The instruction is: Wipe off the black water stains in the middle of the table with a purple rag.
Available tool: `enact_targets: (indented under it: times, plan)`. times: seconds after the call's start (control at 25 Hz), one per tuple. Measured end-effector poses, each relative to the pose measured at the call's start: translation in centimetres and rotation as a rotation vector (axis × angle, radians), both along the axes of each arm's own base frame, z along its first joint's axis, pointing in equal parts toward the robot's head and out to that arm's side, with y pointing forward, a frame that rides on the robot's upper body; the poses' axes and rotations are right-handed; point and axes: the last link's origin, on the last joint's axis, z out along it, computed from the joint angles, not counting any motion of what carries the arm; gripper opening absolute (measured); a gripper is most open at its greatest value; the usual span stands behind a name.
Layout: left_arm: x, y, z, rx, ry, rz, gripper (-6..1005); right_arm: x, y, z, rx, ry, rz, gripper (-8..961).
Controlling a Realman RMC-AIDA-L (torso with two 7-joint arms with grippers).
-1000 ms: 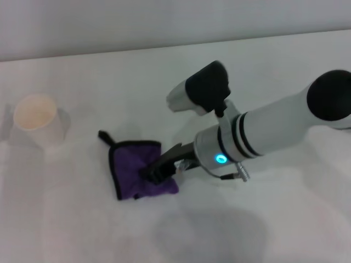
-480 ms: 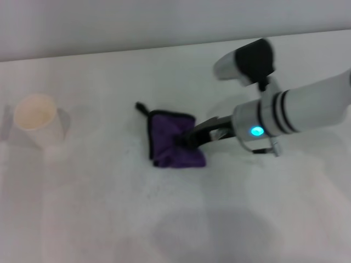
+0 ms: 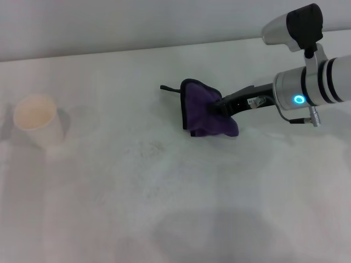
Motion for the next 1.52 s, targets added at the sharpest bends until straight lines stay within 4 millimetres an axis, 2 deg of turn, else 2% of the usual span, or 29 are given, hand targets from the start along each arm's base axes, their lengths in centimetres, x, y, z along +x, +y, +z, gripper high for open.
enact_targets:
  times: [0.28,0.48,0.64,0.8,0.92,1.16,1.28,1.36,1.44,1.52]
  plan:
    - [0.4,0.0,-0.5,-0.008,-0.011,-0.011,893,-0.4,0.0,-0.7,-0.023,-0.067,0.107,80]
    - [0.4,-0.3,-0.6,-0.009,-0.015,-0.011,892,-0.7,0.1,-0.8,-0.026,-0.092,0.176,192]
    - [0.8,-0.3,-1.1,-0.014,-0.03,-0.02,891,-1.0,0.5,0.4,-0.005,-0.087,0.201,329]
    - [0.9,-0.4,-1.2,-0.015,-0.031,-0.022,891,-1.3,0.9,2.7,0.052,-0.04,0.222,443]
    - [1.2,-0.5,-1.7,-0.016,-0.055,-0.023,890,-1.2,1.1,5.3,0.152,0.055,0.22,510]
    - [0.6,-1.3,-1.7,0.022,-0.132,0.026,889,-1.1,-0.7,10.4,0.383,0.47,0.266,644]
    - [0.0,-1.7,-1.5,0.048,-0.165,0.057,889,0.2,-1.7,12.5,0.556,0.683,0.264,780]
    - [-0.2,-1.8,-1.3,0.053,-0.165,0.063,888,1.3,-2.4,13.6,0.674,0.75,0.273,870]
    - [-0.4,-1.8,-1.0,0.06,-0.163,0.067,888,2.9,-3.1,14.3,0.809,0.714,0.307,873]
    - [-0.6,-1.7,-0.7,0.075,-0.164,0.075,887,4.6,-3.6,13.8,0.906,0.584,0.339,873]
